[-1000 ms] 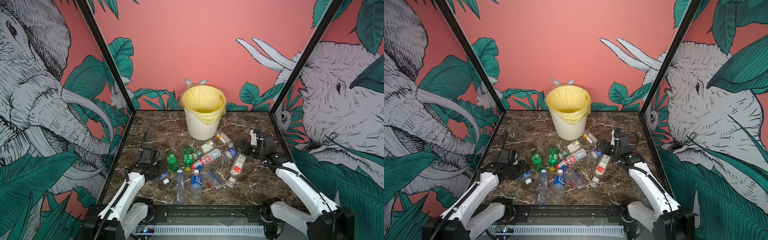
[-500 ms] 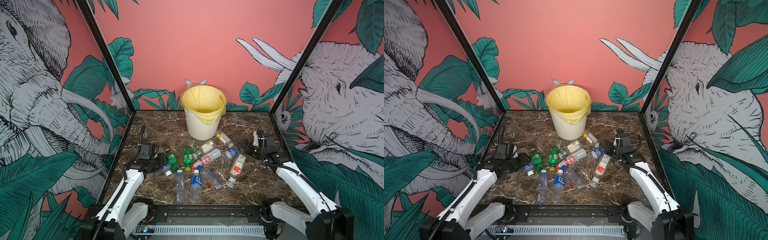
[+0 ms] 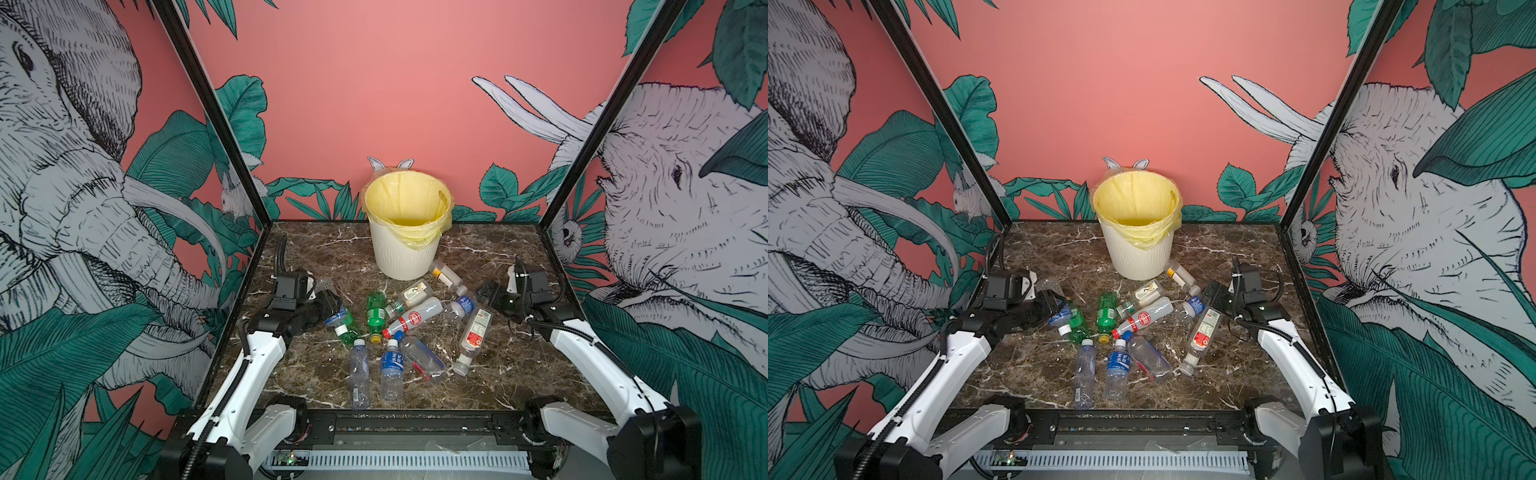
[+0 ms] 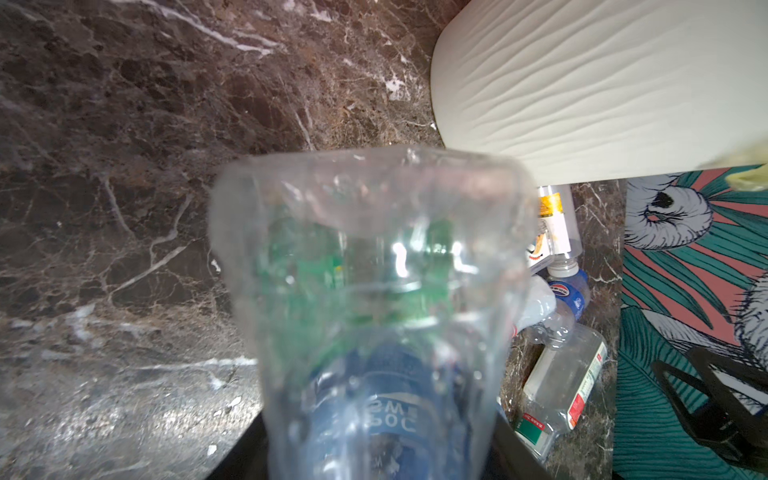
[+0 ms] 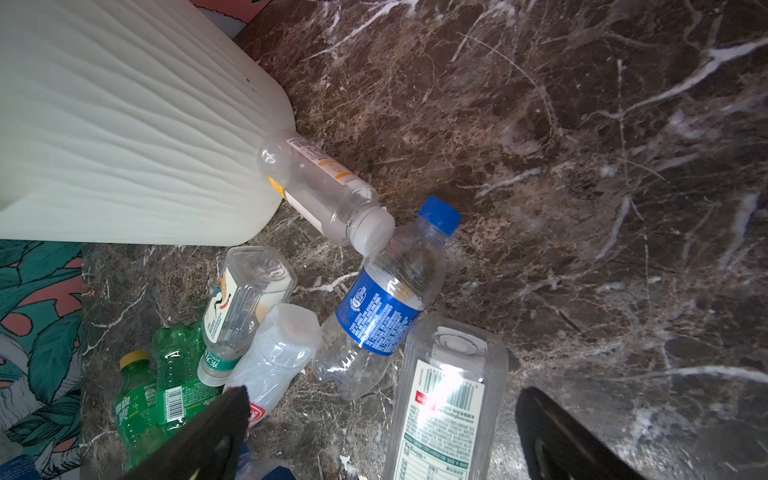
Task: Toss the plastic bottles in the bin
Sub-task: 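Carry the held bottle with the left gripper toward the bin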
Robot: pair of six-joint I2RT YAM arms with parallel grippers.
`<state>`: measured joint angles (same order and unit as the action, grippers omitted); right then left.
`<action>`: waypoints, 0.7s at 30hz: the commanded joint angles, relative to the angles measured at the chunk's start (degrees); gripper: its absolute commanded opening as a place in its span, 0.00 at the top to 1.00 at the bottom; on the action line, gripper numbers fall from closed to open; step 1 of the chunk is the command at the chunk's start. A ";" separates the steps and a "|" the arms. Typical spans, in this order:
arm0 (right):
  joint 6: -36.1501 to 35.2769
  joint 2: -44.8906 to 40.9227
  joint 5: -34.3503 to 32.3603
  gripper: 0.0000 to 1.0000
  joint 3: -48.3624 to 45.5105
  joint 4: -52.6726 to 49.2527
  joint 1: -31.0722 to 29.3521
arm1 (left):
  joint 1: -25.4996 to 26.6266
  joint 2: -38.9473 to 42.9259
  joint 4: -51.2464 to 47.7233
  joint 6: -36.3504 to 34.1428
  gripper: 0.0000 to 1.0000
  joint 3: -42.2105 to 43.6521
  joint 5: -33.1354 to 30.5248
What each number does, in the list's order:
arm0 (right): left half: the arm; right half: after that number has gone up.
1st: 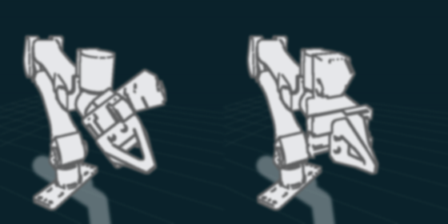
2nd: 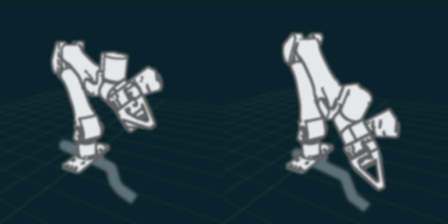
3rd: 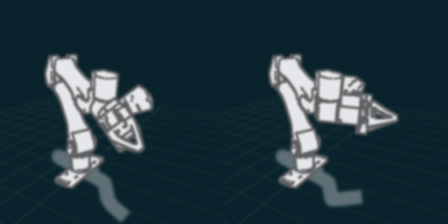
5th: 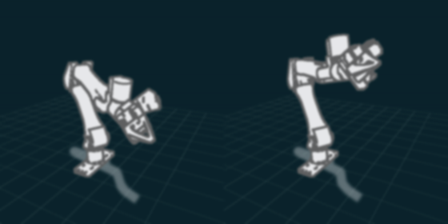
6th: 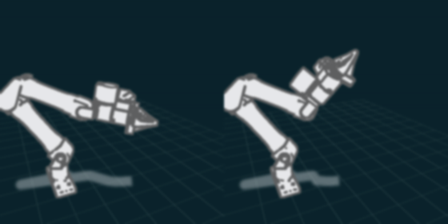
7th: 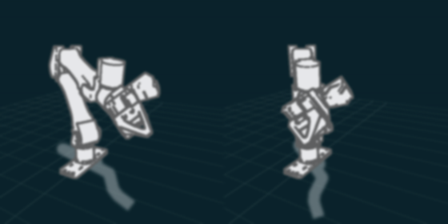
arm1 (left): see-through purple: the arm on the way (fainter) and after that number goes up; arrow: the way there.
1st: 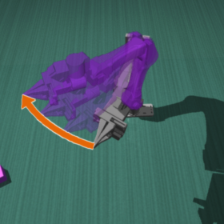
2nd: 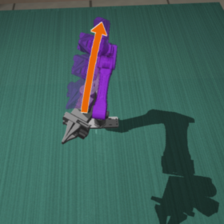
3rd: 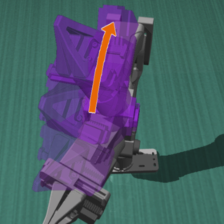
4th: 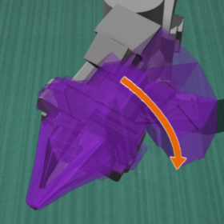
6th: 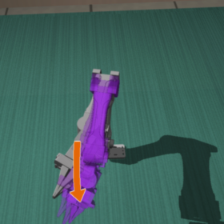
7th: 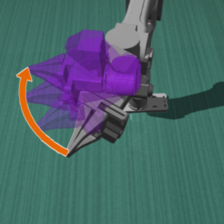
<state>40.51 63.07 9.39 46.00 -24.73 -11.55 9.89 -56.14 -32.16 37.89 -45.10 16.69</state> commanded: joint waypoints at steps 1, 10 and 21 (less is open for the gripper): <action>0.78 0.30 -1.35 0.01 0.38 -0.71 1.88 | 0.21 -0.83 5.01 -0.42 0.44 -2.37 0.86; 1.25 -0.17 -0.65 0.01 -0.93 -2.01 4.23 | 0.22 -3.79 13.21 -0.13 0.45 -4.74 3.28; 3.05 -0.72 0.85 0.01 -2.84 -0.95 6.23 | 0.39 -8.64 22.29 -0.32 0.45 -10.39 7.39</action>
<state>42.30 62.87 9.98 43.29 -25.61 -5.58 9.98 -64.18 -14.15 38.98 -51.55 21.47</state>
